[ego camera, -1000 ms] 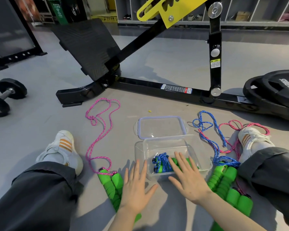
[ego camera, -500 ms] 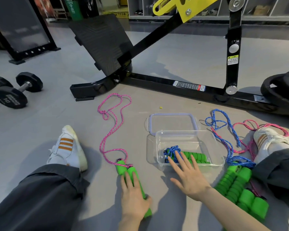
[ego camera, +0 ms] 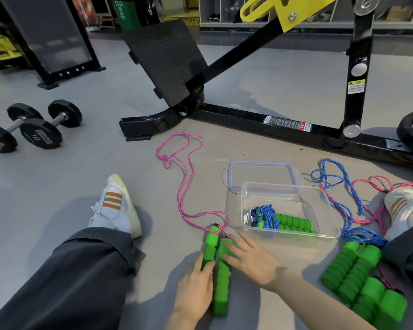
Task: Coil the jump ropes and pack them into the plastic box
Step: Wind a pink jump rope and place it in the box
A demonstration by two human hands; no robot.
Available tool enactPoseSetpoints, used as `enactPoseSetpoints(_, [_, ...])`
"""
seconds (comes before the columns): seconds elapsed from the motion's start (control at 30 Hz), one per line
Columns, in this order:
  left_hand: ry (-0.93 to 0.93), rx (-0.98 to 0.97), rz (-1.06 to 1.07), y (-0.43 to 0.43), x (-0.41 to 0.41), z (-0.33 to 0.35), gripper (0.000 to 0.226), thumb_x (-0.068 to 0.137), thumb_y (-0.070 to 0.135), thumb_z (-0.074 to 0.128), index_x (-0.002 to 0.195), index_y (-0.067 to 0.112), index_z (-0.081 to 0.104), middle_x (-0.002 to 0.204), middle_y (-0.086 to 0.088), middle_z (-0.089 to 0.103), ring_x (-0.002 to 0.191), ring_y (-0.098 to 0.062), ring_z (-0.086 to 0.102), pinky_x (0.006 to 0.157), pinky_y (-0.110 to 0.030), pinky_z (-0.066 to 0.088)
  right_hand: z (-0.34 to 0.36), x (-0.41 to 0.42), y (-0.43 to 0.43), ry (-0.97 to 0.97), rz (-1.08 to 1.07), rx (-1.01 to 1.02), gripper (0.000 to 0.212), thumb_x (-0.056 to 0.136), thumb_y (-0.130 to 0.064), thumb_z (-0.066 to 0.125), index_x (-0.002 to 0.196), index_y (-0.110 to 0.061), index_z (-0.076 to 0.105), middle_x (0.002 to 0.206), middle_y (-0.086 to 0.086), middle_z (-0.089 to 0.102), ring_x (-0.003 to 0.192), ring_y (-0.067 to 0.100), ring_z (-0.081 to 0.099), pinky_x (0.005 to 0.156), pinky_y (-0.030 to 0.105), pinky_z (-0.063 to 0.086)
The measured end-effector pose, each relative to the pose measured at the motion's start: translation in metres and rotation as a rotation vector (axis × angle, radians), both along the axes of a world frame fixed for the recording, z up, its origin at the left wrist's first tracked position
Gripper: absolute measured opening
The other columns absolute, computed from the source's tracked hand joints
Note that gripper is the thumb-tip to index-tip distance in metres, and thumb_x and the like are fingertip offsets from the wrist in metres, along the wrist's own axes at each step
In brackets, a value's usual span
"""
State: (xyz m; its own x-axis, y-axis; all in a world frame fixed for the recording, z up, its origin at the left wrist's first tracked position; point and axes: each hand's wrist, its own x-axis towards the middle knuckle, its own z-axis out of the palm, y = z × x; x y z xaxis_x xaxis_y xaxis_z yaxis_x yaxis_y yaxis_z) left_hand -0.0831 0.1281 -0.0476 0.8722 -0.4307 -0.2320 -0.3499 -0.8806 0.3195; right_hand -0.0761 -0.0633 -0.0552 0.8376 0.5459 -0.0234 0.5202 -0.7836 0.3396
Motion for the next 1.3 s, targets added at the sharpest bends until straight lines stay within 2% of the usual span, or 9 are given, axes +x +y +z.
enactPoseSetpoints(0.2, [-0.01, 0.103, -0.024, 0.014, 0.004, 0.003, 0.095, 0.062, 0.065, -0.009, 0.143, 0.036, 0.032, 0.155, 0.011, 0.023, 0.132, -0.017, 0.036, 0.099, -0.03, 0.04, -0.003, 0.017, 0.022, 0.11, -0.052, -0.056, 0.033, 0.074, -0.024, 0.038, 0.072, -0.032, 0.069, 0.082, -0.007, 0.07, 0.099, 0.022, 0.067, 0.102, 0.05, 0.037])
enactPoseSetpoints(0.3, [0.1, 0.156, -0.004, 0.01, 0.004, 0.006, 0.105, 0.053, 0.076, 0.008, 0.142, 0.027, 0.035, 0.158, 0.005, 0.012, 0.137, -0.02, 0.028, 0.102, -0.032, 0.037, -0.001, 0.022, 0.027, 0.139, -0.057, 0.004, 0.023, 0.071, -0.029, 0.045, 0.068, -0.031, 0.068, 0.073, -0.006, 0.065, 0.087, 0.02, 0.068, 0.099, 0.046, 0.038])
enactPoseSetpoints(0.37, [0.122, 0.196, -0.014, 0.008, 0.007, 0.003, 0.077, 0.08, 0.065, 0.033, 0.142, 0.02, 0.034, 0.159, 0.002, 0.009, 0.139, -0.021, 0.025, 0.103, -0.036, 0.038, -0.002, 0.025, 0.028, 0.132, -0.022, 0.013, 0.008, 0.064, -0.035, 0.068, 0.071, -0.031, 0.068, 0.071, -0.006, 0.062, 0.08, 0.018, 0.067, 0.096, 0.041, 0.033])
enactPoseSetpoints(0.5, [0.037, 0.265, -0.1, 0.015, 0.019, -0.005, 0.052, 0.096, 0.032, 0.044, 0.143, 0.016, 0.03, 0.159, 0.0, 0.013, 0.142, -0.02, 0.021, 0.109, -0.037, 0.03, -0.006, 0.03, 0.023, 0.032, 0.115, 0.119, 0.026, 0.063, -0.033, 0.071, 0.088, -0.027, 0.067, 0.082, -0.003, 0.064, 0.08, 0.02, 0.066, 0.094, 0.035, 0.035])
enactPoseSetpoints(0.63, [-0.108, 0.223, -0.252, 0.028, 0.03, -0.01, 0.047, 0.089, 0.022, 0.041, 0.134, 0.008, 0.044, 0.156, -0.008, 0.025, 0.14, -0.025, 0.031, 0.113, -0.039, 0.027, -0.005, 0.036, 0.018, 0.21, -0.009, 0.125, 0.091, 0.047, -0.057, 0.076, 0.122, -0.016, 0.044, 0.112, 0.001, 0.068, 0.104, 0.018, 0.065, 0.094, 0.034, 0.05])
enactPoseSetpoints(0.73, [-0.167, 0.132, -0.251, 0.037, 0.031, -0.029, 0.059, 0.07, 0.026, 0.034, 0.123, 0.009, 0.052, 0.127, -0.009, 0.062, 0.121, -0.024, 0.056, 0.102, -0.035, 0.041, -0.003, 0.035, 0.015, 0.321, -0.015, 0.093, 0.097, 0.076, -0.061, 0.059, 0.145, -0.006, 0.019, 0.134, 0.01, 0.05, 0.127, 0.023, 0.045, 0.116, 0.042, 0.011])
enactPoseSetpoints(0.87, [-0.327, 0.16, -0.303, 0.051, 0.024, -0.066, 0.089, 0.074, 0.025, 0.039, 0.152, 0.006, 0.002, 0.159, -0.016, 0.003, 0.147, -0.029, -0.003, 0.116, -0.039, 0.003, 0.0, 0.03, 0.013, 0.397, -0.065, 0.145, 0.086, 0.09, -0.051, 0.048, 0.15, -0.01, 0.002, 0.14, 0.012, 0.034, 0.134, 0.027, 0.03, 0.116, 0.041, -0.006])
enactPoseSetpoints(1.17, [-0.447, 0.052, -0.272, 0.054, 0.014, -0.089, 0.083, 0.079, 0.019, 0.04, 0.153, 0.008, 0.003, 0.158, -0.019, -0.005, 0.13, -0.034, 0.036, 0.112, -0.043, 0.016, 0.001, 0.027, 0.018, 0.47, -0.13, 0.186, 0.085, 0.085, -0.043, 0.053, 0.148, -0.006, 0.011, 0.138, 0.013, 0.03, 0.125, 0.031, 0.031, 0.107, 0.041, 0.021])
enactPoseSetpoints(1.3, [-0.558, 0.024, -0.266, 0.047, 0.024, -0.082, 0.083, 0.08, 0.023, 0.042, 0.153, 0.011, 0.005, 0.158, -0.02, -0.004, 0.139, -0.036, 0.023, 0.112, -0.045, 0.014, -0.011, 0.021, 0.004, 0.303, -0.111, 0.216, 0.09, 0.055, -0.059, 0.06, 0.128, -0.009, 0.044, 0.098, 0.002, 0.054, 0.086, 0.02, 0.053, 0.081, 0.032, 0.033])
